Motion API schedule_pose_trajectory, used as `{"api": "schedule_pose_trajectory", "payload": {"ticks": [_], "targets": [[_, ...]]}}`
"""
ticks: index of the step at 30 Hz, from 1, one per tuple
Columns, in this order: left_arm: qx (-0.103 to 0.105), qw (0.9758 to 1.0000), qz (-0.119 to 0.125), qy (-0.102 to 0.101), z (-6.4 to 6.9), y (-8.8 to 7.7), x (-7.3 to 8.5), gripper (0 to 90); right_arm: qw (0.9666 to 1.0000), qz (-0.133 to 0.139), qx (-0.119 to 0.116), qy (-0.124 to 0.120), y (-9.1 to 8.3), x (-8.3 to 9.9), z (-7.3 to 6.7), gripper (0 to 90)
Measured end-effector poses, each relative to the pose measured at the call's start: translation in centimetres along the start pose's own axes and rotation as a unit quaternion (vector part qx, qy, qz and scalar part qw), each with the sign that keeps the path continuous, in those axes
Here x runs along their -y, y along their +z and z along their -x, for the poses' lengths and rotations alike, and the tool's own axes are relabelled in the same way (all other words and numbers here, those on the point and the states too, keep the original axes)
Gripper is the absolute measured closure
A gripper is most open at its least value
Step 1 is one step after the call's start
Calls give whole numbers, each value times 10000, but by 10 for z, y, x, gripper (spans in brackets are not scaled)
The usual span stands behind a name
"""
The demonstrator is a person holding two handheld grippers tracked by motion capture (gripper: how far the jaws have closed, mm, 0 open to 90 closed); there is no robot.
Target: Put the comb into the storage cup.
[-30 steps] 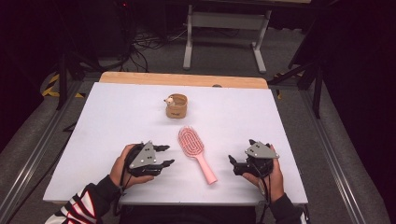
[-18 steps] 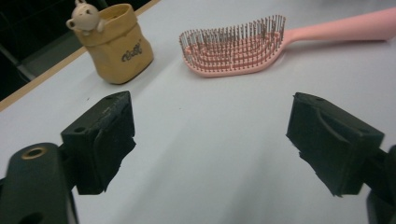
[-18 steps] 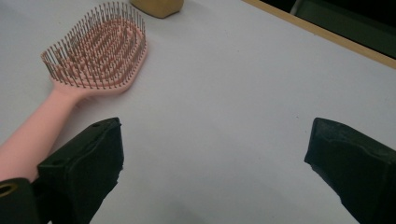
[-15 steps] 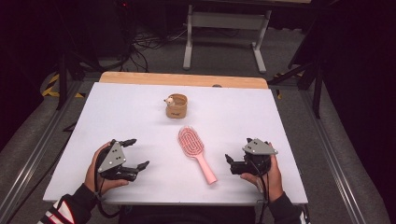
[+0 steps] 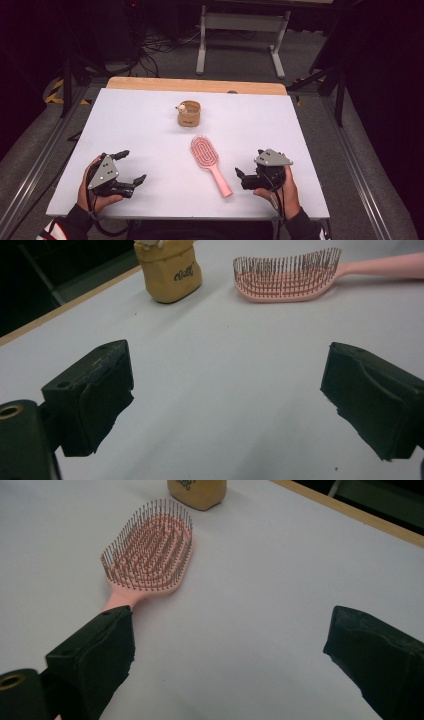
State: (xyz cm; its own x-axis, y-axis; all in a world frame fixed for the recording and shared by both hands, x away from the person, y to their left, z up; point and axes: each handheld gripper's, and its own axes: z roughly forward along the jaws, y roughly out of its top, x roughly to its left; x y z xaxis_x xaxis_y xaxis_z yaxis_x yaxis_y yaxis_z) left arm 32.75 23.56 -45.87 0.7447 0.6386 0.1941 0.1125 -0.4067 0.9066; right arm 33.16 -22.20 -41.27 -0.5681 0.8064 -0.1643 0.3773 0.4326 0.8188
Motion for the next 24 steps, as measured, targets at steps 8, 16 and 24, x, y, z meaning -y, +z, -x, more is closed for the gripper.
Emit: {"api": "schedule_pose_trajectory", "payload": {"ticks": [8, 16, 24], "targets": [[-90, 9999, -8, -100, 3, -2, 7, 67, 9965, -697, -435, 124, 23, -16, -20, 85], [-11, 10000, -12, -45, 5, 0, 6, 69, 9872, -1424, -663, 294, 63, -28, -38, 141], [209, 9997, -139, 26, 8, 5, 5, 78, 9833, -1628, -778, 241, 85, -28, -51, 301]]}}
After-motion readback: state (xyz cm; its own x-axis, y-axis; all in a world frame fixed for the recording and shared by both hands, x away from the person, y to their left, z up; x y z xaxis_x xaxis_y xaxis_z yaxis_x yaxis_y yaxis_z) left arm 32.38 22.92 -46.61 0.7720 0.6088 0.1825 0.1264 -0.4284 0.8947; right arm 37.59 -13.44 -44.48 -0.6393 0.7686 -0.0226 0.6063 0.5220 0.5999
